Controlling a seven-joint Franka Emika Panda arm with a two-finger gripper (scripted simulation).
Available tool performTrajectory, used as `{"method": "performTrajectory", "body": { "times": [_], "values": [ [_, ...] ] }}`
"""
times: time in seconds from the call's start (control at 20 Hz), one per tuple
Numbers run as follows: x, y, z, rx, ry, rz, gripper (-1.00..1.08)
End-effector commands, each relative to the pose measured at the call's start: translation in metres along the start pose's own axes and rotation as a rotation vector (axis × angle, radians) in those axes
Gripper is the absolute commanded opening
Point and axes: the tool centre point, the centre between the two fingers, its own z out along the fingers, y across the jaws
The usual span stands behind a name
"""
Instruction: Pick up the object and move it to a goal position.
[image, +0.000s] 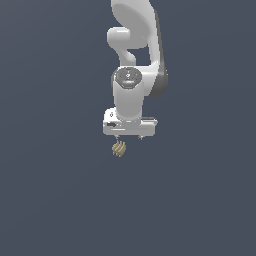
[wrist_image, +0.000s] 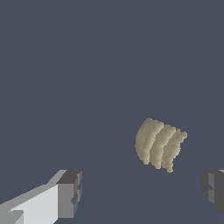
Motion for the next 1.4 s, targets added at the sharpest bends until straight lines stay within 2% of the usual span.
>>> {"method": "performTrajectory", "body": {
  "times": [0.0,0.45,0.75,1.05,1.35],
  "values": [
    [0.0,0.0,0.0,0.0,0.0,0.0,1.0],
    [0.012,0.017,-0.022,-0.03,0.038,0.008,1.0],
    [0.011,0.017,-0.022,-0.029,0.037,0.007,1.0],
    [0.01,0.021,-0.01,-0.024,0.039,0.058,1.0],
    [0.006,0.032,0.015,-0.014,0.041,0.176,1.0]
  ]
}}
